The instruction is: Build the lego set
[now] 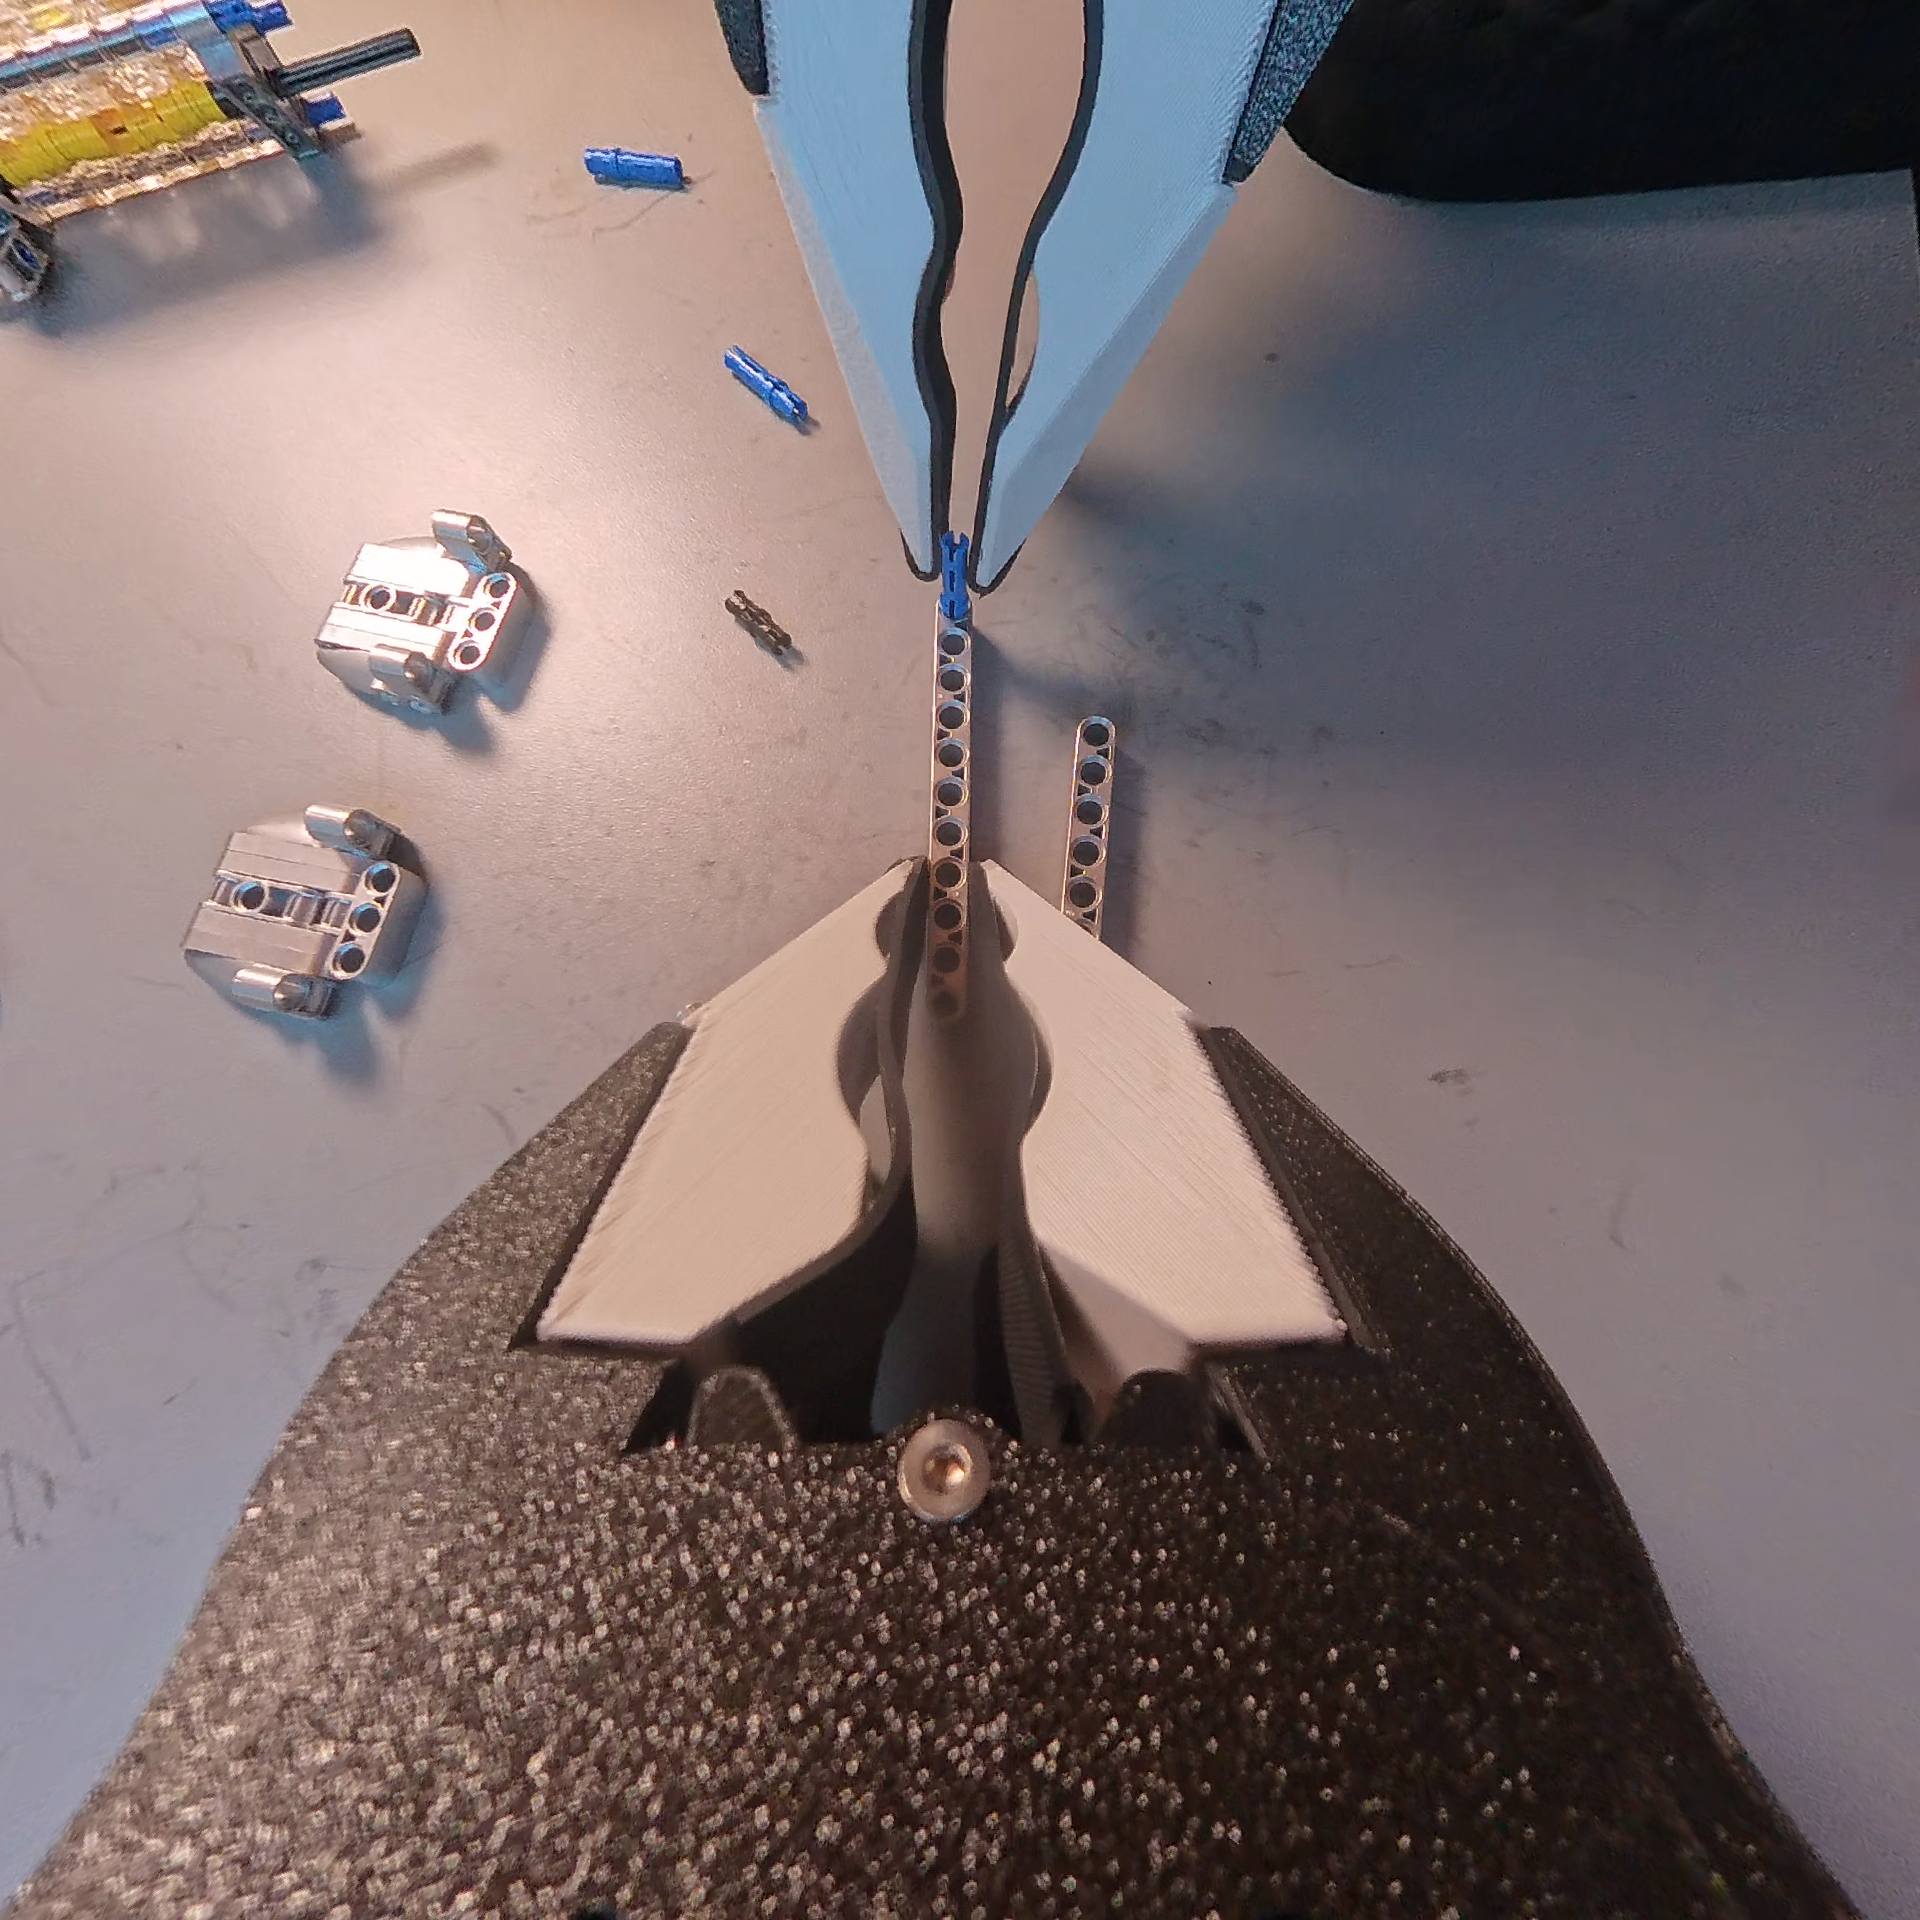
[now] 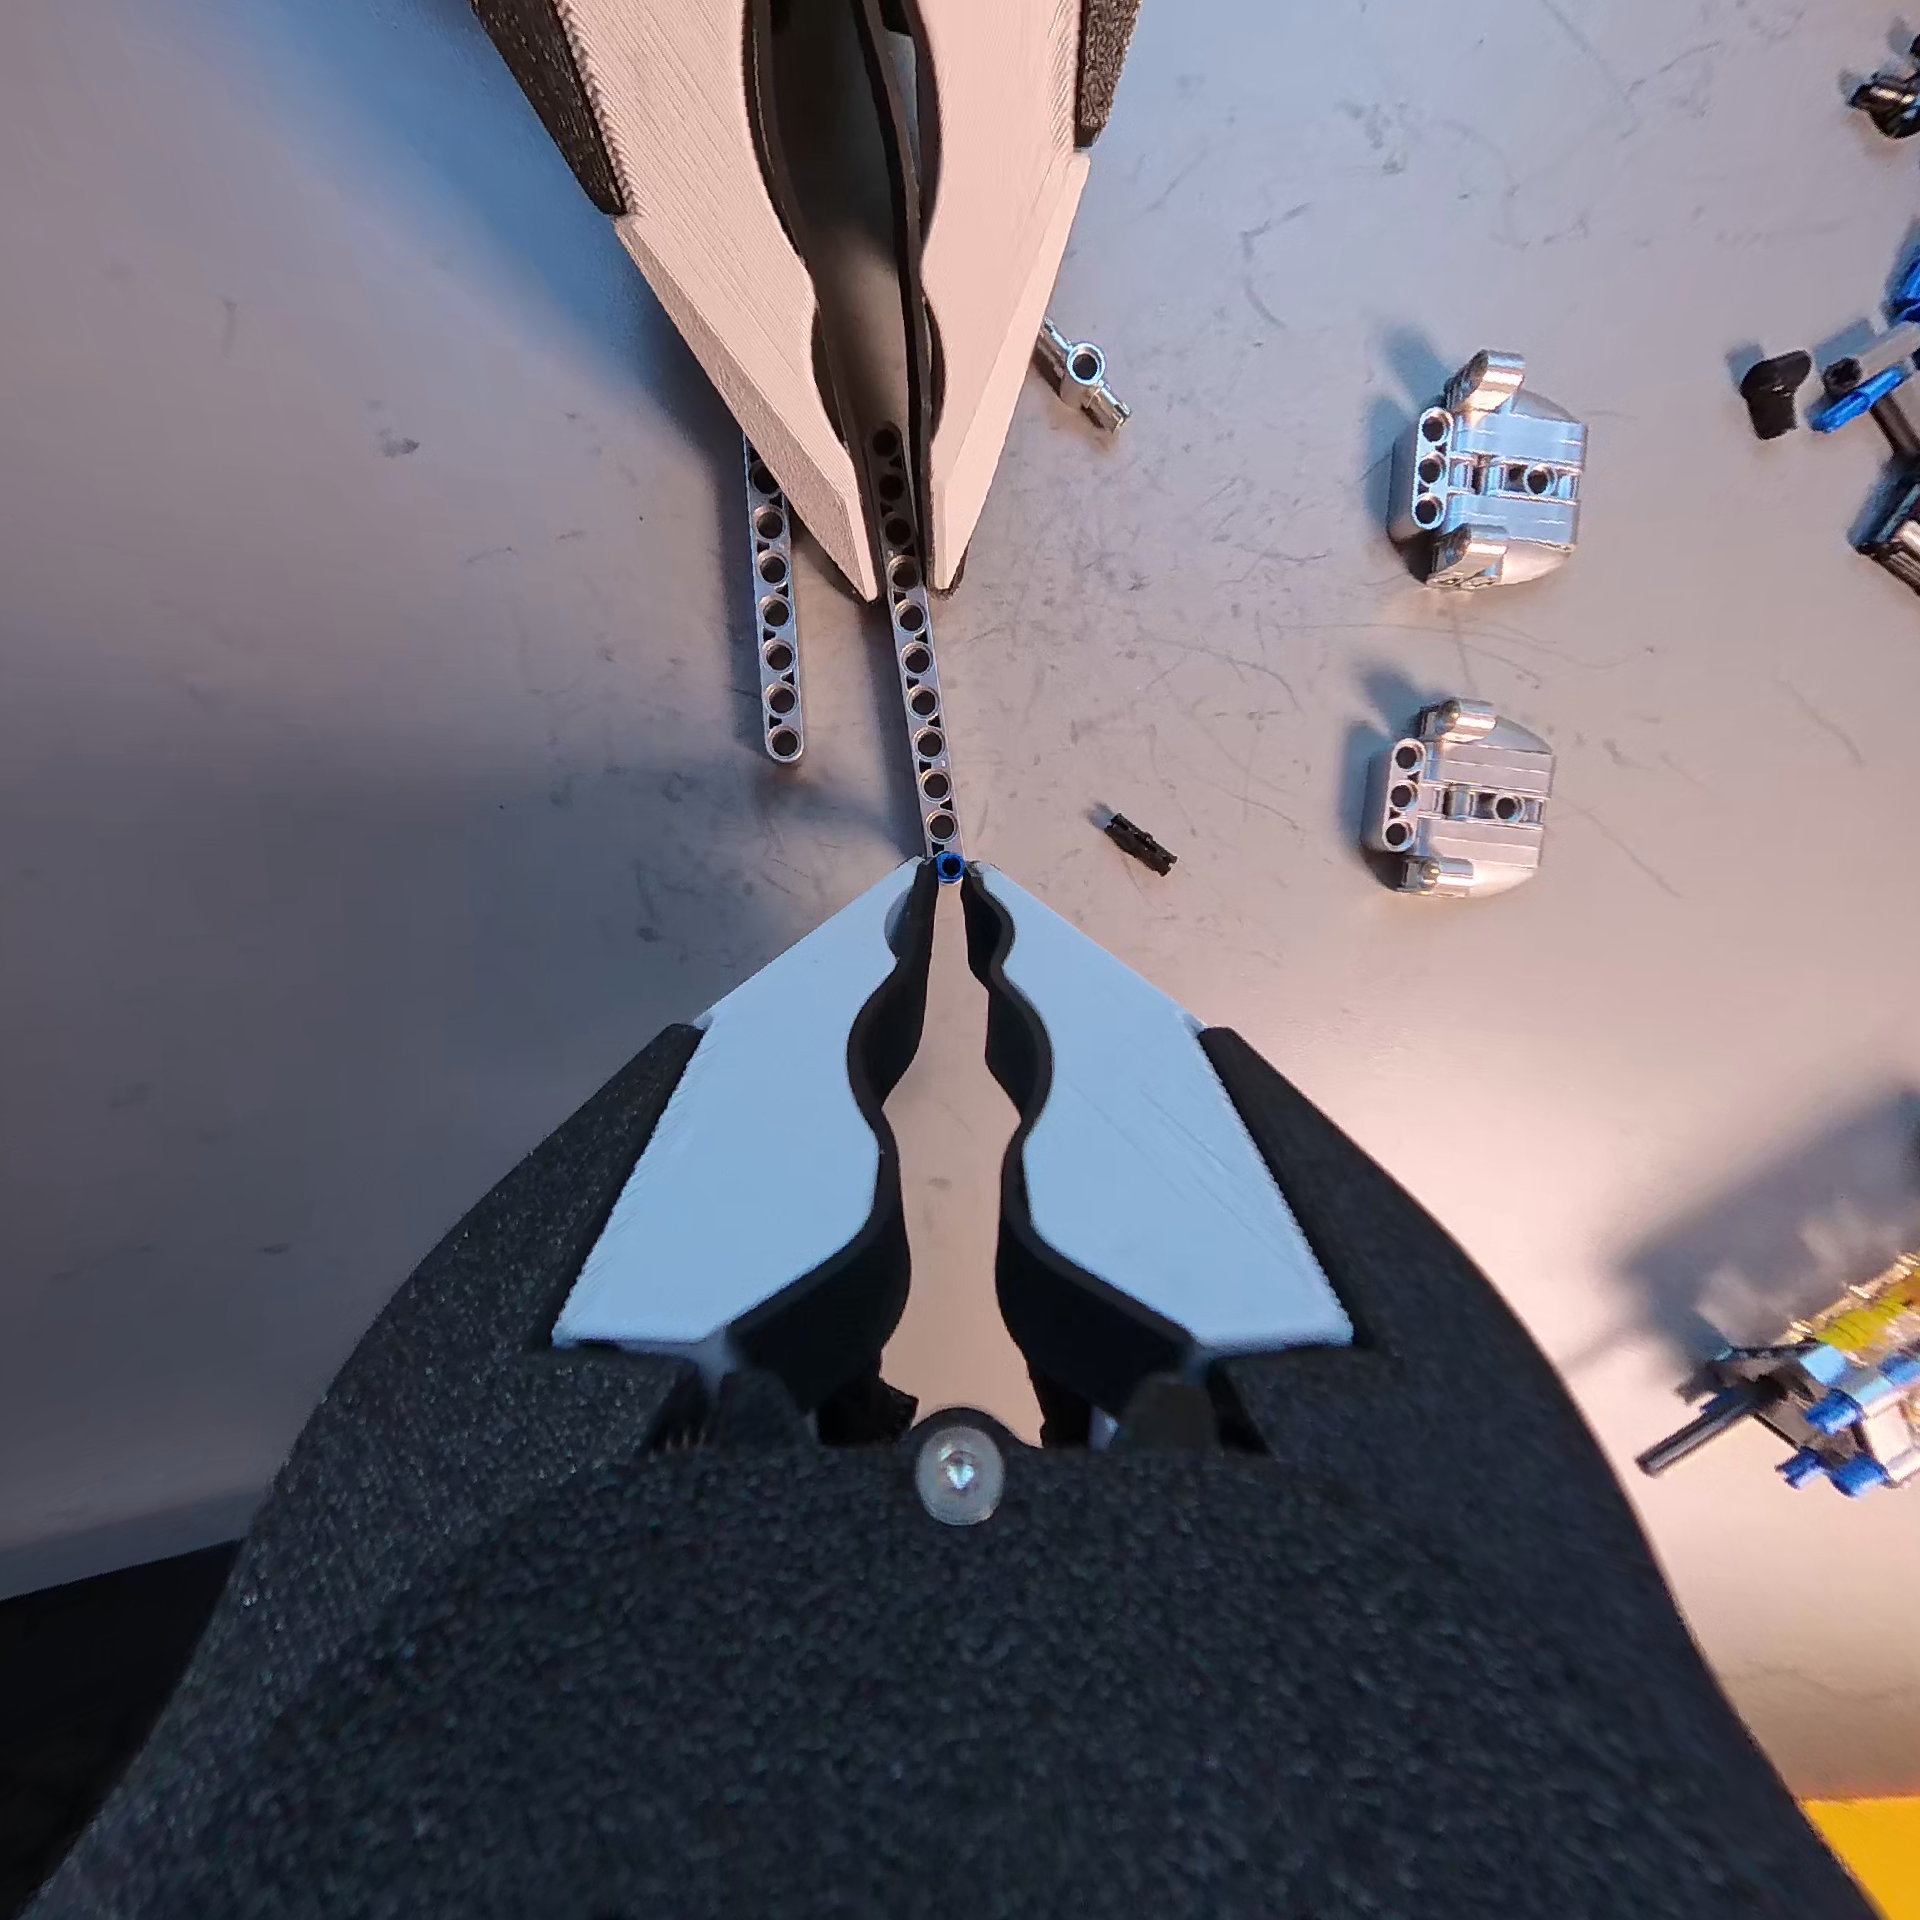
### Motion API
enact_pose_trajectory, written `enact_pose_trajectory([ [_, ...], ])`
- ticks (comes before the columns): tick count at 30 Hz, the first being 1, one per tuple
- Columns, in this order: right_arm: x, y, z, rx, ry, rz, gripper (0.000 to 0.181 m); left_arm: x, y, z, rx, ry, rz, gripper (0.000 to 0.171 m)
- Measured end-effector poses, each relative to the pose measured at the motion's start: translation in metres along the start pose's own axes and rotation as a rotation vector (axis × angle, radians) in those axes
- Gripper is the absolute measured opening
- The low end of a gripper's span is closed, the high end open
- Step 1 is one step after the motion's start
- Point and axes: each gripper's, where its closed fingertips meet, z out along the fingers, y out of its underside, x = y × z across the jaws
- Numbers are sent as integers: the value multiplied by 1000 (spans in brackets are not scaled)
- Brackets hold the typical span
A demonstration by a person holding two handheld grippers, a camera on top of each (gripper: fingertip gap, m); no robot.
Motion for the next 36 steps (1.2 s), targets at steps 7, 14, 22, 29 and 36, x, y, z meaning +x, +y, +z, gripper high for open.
enact_pose_trajectory([
  [7, 2, -5, -6, 1, 27, -31, 10, 0, 0, 0, 0, 1, -1, 6],
  [14, 1, -3, -4, -10, 10, -28, 4, 0, 0, 0, 1, 1, -1, 5],
  [22, 0, -3, -4, -30, -24, -9, 3, 0, 0, 0, 6, 0, 15, 6],
  [29, -5, 9, 9, -85, -73, 4, 0, 0, 0, 0, 6, 0, 17, 6],
  [36, 1, 13, 5, -40, -7, 26, 5, 0, 0, 0, 9, 5, 9, 5],
])
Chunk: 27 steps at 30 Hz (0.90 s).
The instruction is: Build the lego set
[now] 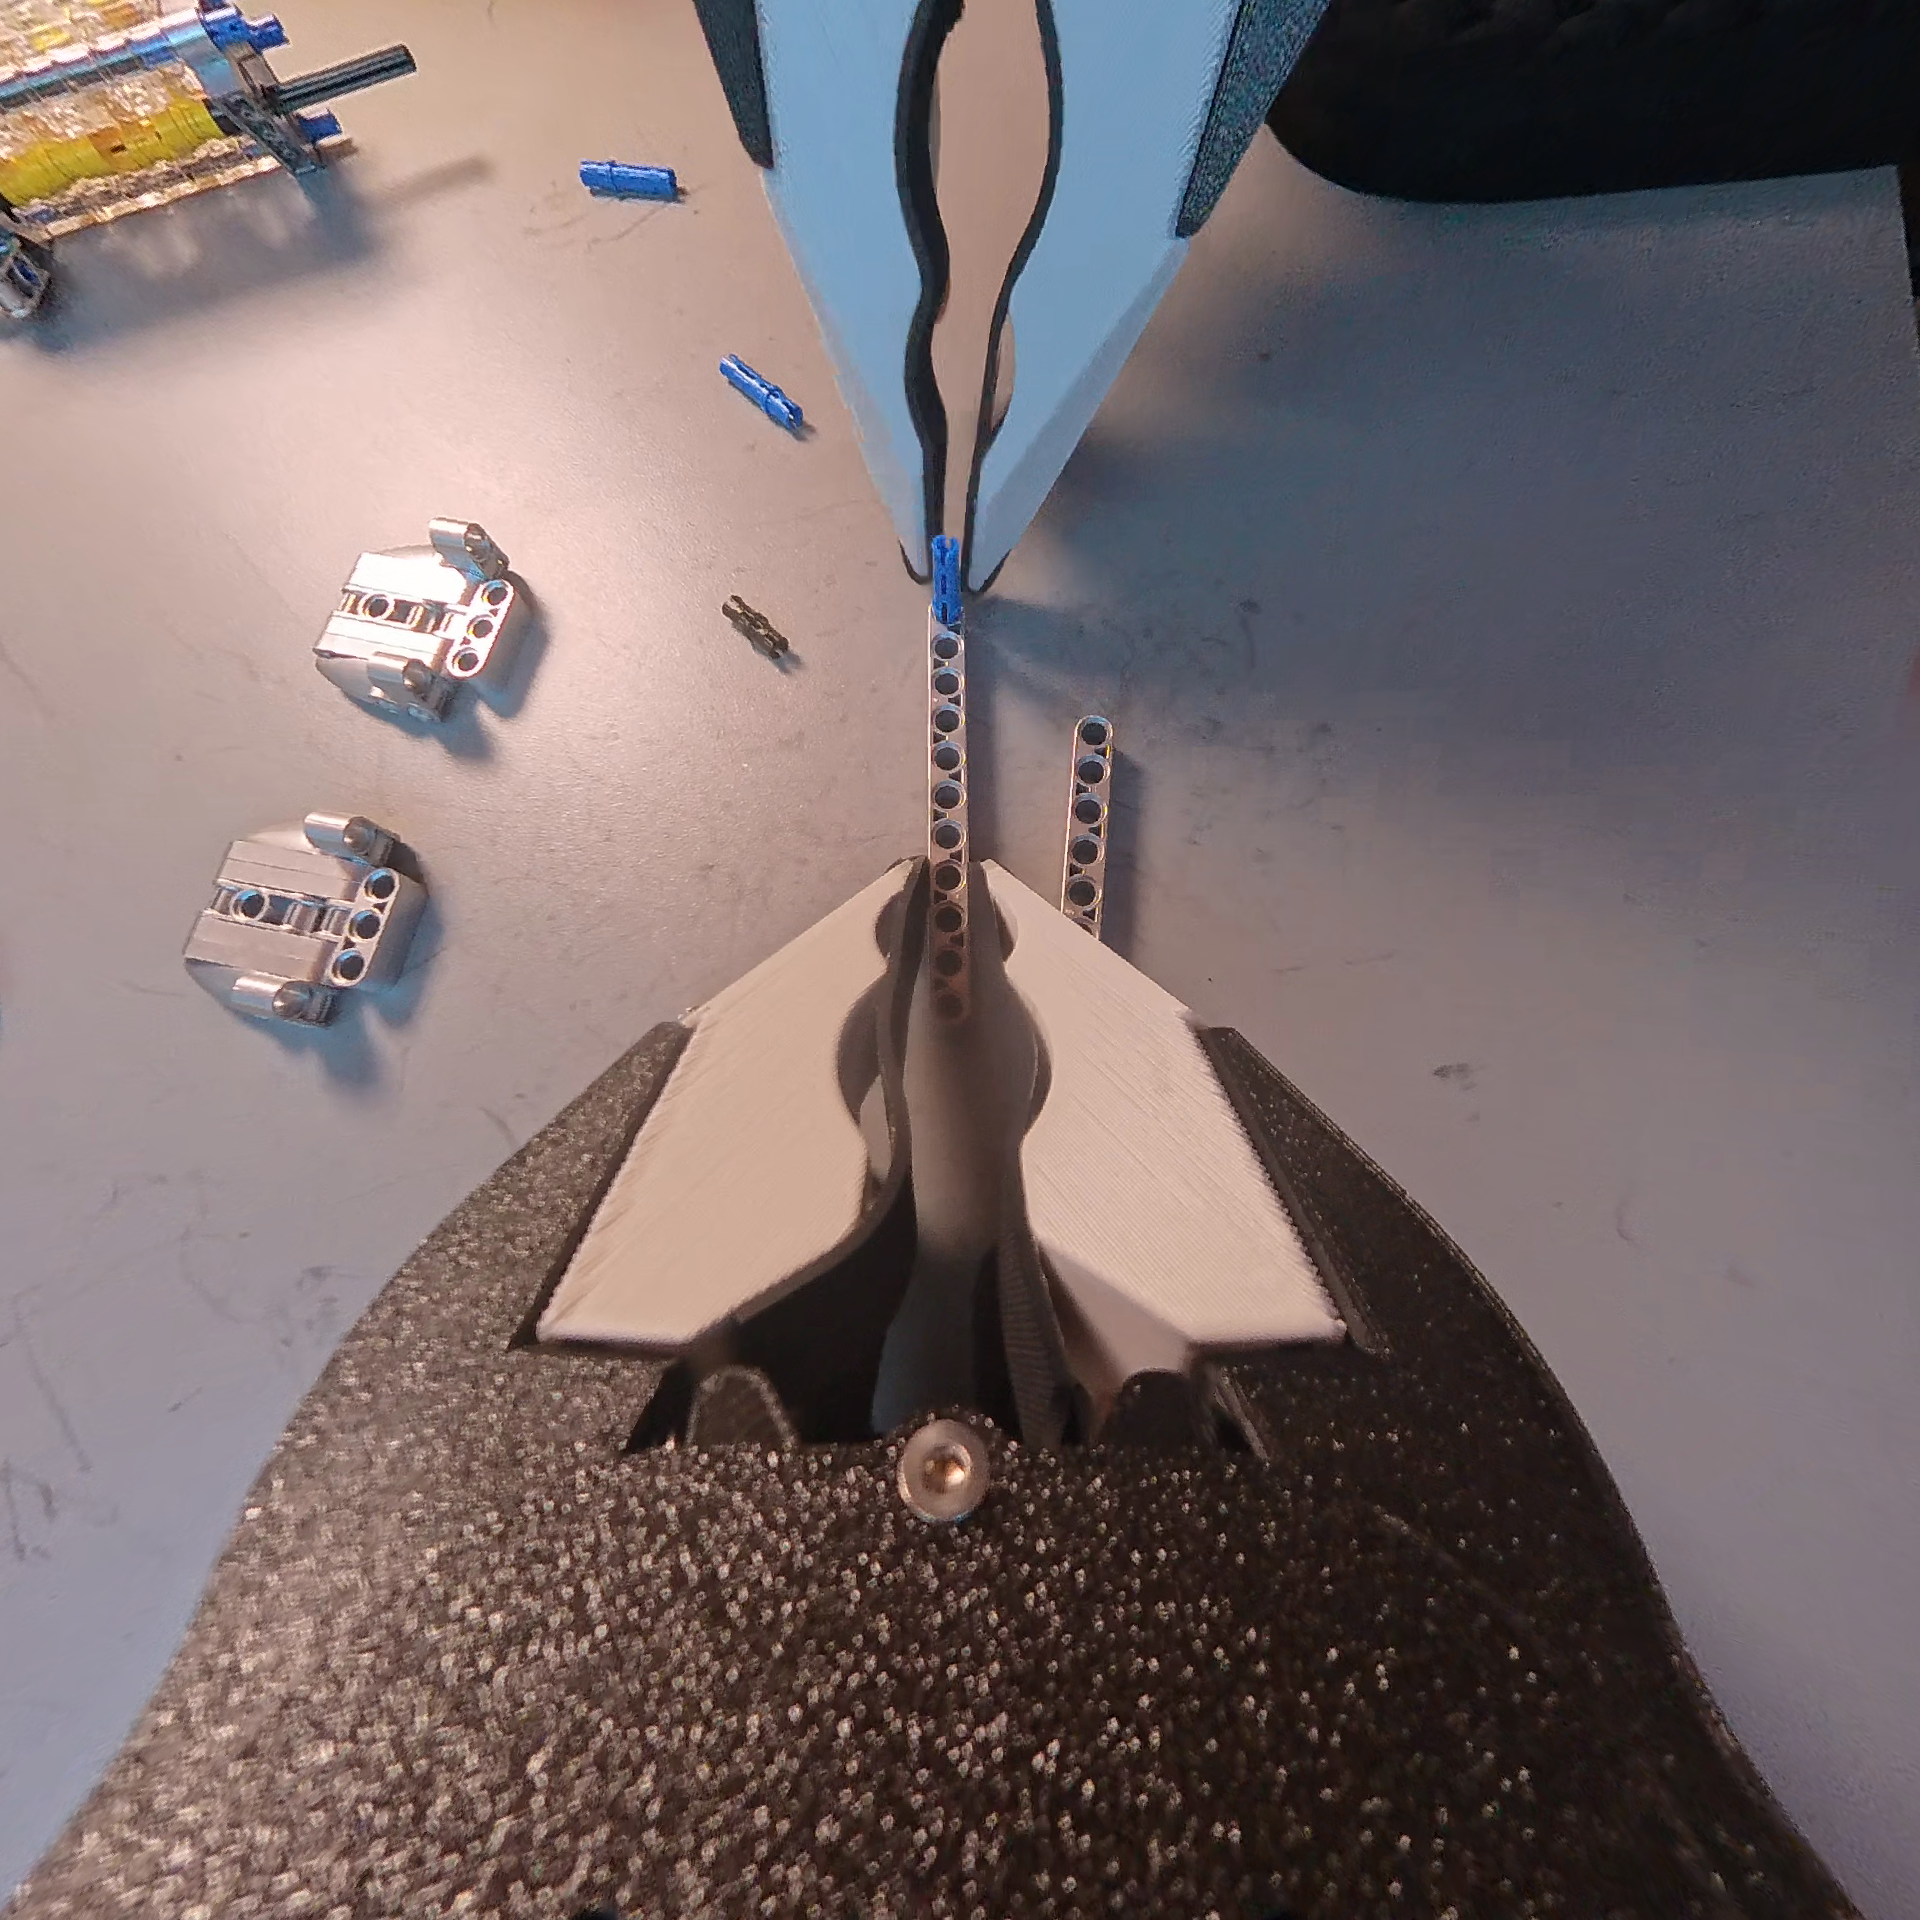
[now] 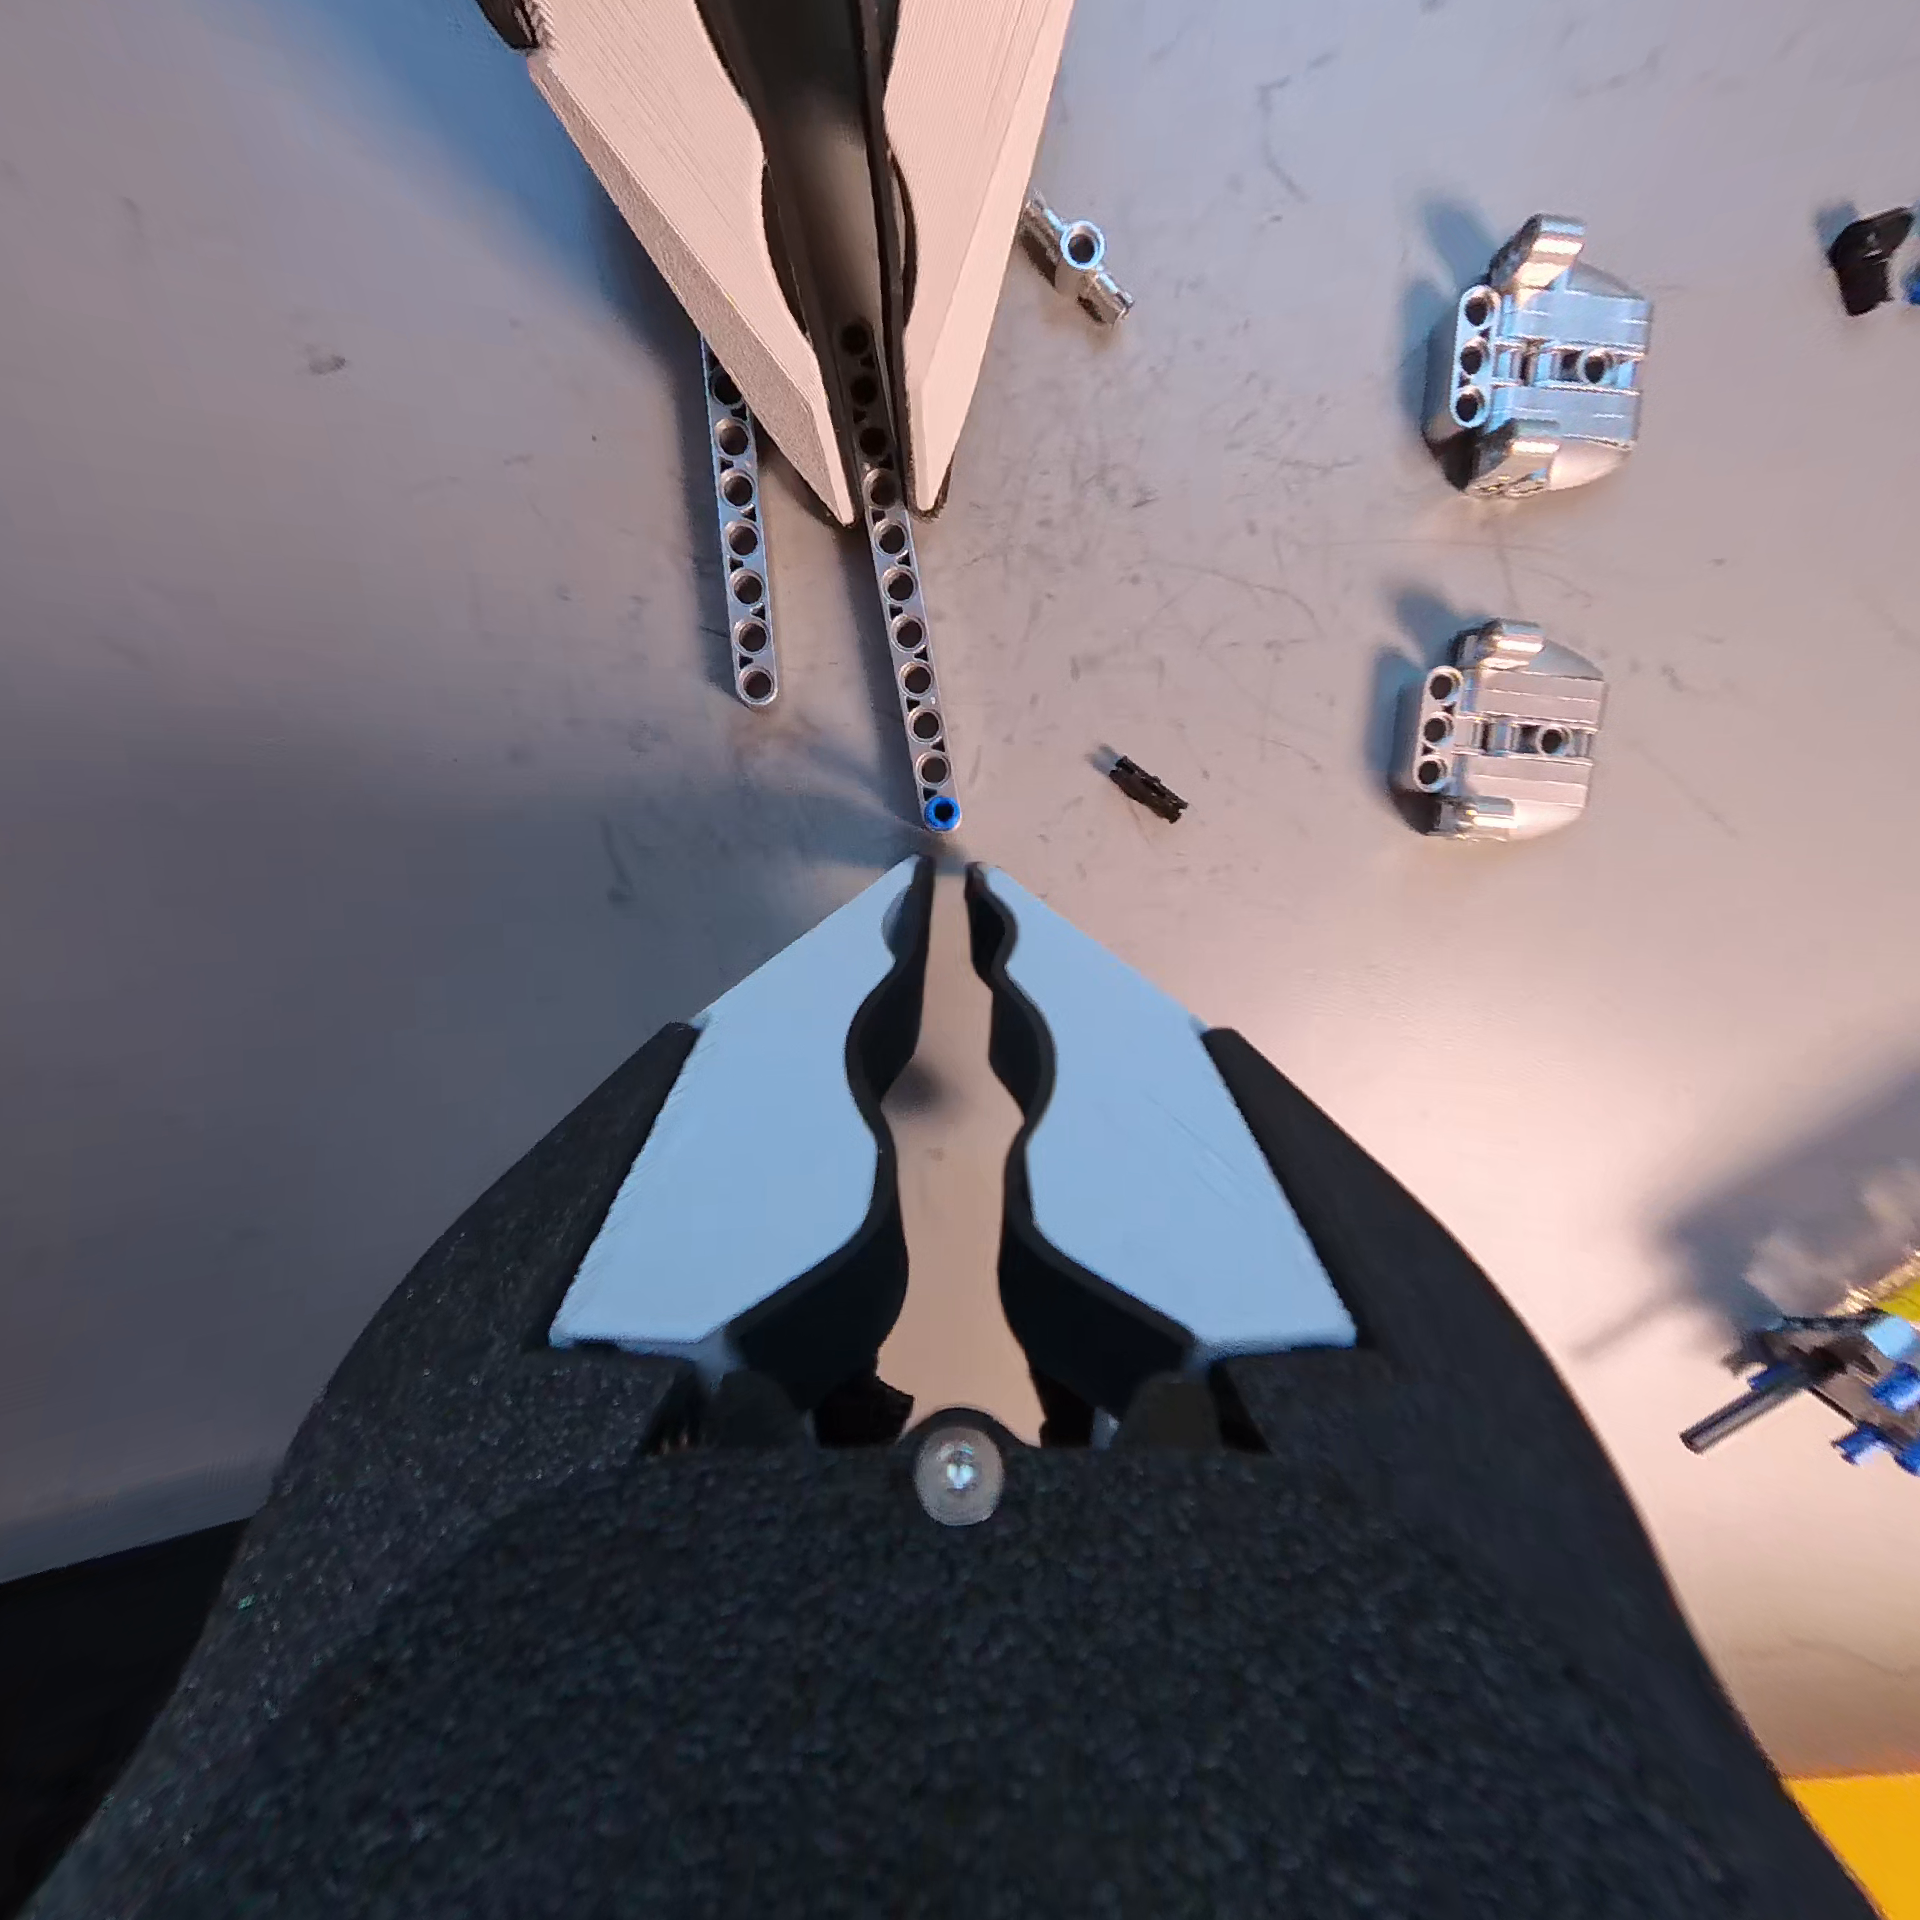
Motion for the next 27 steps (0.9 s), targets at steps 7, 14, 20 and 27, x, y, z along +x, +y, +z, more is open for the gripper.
enact_pose_trajectory([
  [7, -6, -27, -26, 154, 106, -110, 19, 0, 0, 0, 1, -1, -2, 5],
  [14, 0, -22, -17, 105, 228, -200, 0, 0, 0, 0, 2, -4, -2, 6],
  [20, 1, -21, -14, 69, 217, -191, 0, 0, 1, 0, 1, -3, -3, 6],
  [27, 1, -21, -13, 17, 201, -174, 0, 0, 1, 0, -1, -6, 1, 6],
])
